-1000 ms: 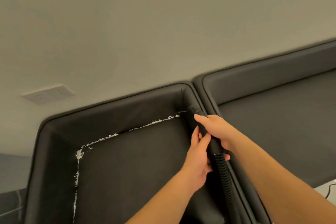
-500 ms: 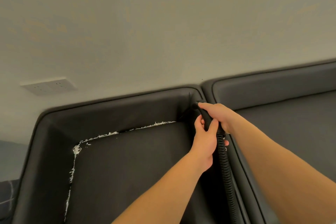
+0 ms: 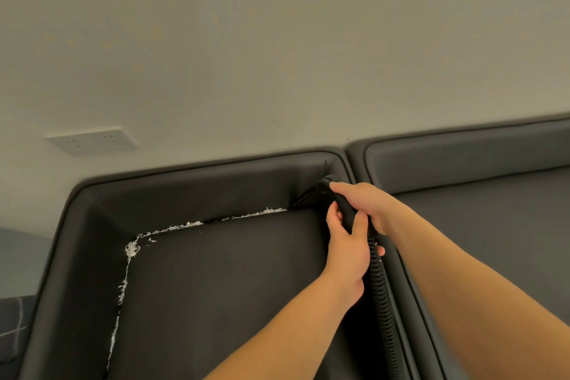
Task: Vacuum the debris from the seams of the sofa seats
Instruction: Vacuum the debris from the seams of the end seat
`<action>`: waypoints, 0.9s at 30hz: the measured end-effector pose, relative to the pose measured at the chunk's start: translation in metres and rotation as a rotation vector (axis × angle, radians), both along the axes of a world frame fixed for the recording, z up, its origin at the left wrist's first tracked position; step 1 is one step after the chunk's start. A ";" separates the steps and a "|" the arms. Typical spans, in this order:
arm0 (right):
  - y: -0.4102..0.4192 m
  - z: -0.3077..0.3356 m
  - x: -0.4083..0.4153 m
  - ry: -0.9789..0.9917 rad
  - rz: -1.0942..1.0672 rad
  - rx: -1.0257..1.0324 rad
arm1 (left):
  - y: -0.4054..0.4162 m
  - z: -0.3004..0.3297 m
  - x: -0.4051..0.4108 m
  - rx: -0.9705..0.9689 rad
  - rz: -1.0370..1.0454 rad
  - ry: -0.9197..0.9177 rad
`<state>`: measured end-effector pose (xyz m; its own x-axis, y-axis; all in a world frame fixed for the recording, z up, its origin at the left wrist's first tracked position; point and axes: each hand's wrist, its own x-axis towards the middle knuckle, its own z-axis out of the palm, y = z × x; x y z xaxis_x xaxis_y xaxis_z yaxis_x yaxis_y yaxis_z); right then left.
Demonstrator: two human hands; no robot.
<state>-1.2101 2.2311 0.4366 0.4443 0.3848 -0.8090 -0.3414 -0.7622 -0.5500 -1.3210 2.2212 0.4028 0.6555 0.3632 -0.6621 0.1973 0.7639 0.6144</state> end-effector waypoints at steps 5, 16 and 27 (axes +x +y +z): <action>0.000 0.000 0.001 -0.025 -0.014 0.030 | 0.004 0.004 0.006 0.049 -0.034 0.049; 0.012 0.004 0.002 -0.072 0.065 0.041 | 0.009 0.011 0.011 0.120 -0.031 0.112; 0.028 -0.018 0.002 -0.138 0.096 -0.025 | 0.022 0.000 0.010 0.087 -0.016 0.116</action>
<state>-1.2077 2.2596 0.4184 0.5140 0.4113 -0.7528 -0.1888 -0.8018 -0.5670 -1.3109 2.2430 0.4025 0.5825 0.4131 -0.7001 0.2824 0.7048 0.6508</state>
